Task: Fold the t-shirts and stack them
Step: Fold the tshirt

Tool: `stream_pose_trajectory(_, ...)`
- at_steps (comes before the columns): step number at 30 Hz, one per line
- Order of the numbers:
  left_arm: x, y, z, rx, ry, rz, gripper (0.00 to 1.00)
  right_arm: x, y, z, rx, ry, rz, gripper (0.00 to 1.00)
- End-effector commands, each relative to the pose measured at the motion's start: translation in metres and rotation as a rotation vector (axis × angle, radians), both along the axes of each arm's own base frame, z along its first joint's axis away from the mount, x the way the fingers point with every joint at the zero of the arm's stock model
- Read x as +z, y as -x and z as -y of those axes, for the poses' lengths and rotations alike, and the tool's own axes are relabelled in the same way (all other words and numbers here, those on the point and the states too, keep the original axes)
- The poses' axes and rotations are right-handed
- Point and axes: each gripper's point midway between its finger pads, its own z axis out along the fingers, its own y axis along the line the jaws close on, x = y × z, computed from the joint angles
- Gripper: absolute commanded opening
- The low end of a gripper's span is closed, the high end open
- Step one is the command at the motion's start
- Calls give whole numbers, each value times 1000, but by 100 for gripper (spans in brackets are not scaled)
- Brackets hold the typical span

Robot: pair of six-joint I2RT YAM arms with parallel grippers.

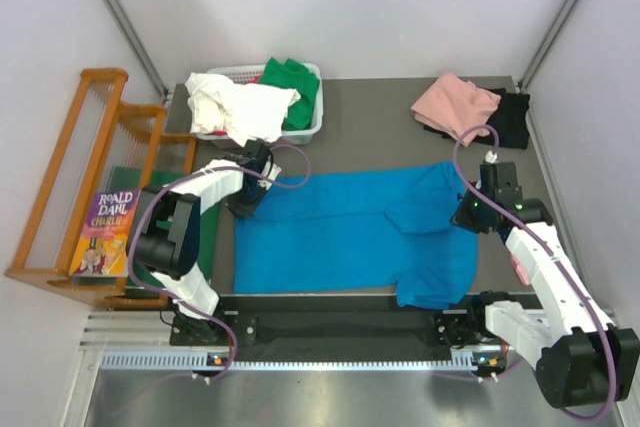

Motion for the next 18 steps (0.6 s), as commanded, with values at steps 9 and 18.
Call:
stream_pose_trajectory(9,19,-9,5,-3,35,41,0,32,1,-8,12,-35,68,0)
stream_pose_trajectory(18,24,-11,9,-6,48,39,0,4,10,-25,15,-89,6,79)
